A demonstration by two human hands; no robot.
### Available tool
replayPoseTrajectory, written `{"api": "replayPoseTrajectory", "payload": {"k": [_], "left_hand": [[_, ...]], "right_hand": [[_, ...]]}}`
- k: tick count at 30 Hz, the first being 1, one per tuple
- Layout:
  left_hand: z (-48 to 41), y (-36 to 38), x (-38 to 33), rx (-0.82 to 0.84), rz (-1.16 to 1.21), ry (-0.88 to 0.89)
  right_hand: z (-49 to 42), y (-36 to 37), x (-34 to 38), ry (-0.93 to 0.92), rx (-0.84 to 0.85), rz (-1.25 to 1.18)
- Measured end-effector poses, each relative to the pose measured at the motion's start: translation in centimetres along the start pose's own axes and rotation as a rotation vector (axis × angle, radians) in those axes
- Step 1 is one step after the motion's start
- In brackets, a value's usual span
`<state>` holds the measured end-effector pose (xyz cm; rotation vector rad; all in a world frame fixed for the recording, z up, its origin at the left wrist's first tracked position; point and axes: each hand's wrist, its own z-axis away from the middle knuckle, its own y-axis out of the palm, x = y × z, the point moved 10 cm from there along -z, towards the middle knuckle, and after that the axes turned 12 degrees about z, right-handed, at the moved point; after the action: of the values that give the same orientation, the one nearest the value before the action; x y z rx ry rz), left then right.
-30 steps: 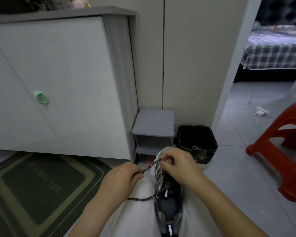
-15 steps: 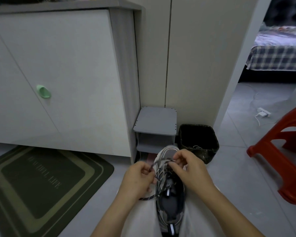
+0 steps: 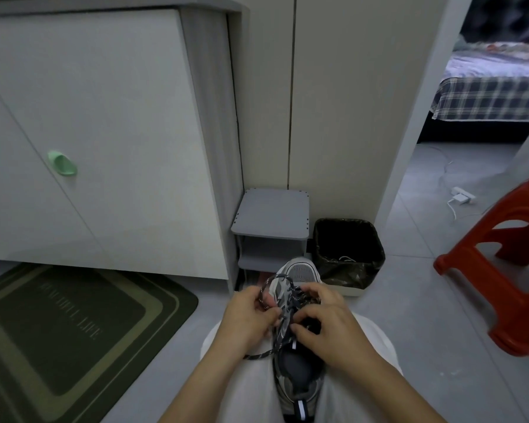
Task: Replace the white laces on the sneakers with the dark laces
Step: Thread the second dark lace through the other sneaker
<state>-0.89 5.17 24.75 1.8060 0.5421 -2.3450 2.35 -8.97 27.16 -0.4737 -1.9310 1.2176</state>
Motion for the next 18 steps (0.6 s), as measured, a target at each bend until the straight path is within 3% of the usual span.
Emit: {"api": "replayPoseTrajectory", "payload": {"k": [7, 11, 14, 18], "left_hand": [[-0.3, 0.9, -1.5, 0.025, -0.232, 0.139], [-0.7, 0.7, -0.5, 0.007, -0.211, 0.093], [-0.5, 1.2, 0.1, 0.102, -0.199, 0.064], [0.1, 2.2, 0.3, 0.211, -0.367, 0.091]], "right_hand": [[-0.1, 0.7, -0.3, 0.043, 0.003, -0.013], [-0.1, 0.6, -0.5, 0.103, -0.045, -0.014], [0.2, 0.4, -0.7, 0.119, -0.109, 0.011], [0.3, -0.1, -1.7, 0.188, -0.196, -0.05]]}}
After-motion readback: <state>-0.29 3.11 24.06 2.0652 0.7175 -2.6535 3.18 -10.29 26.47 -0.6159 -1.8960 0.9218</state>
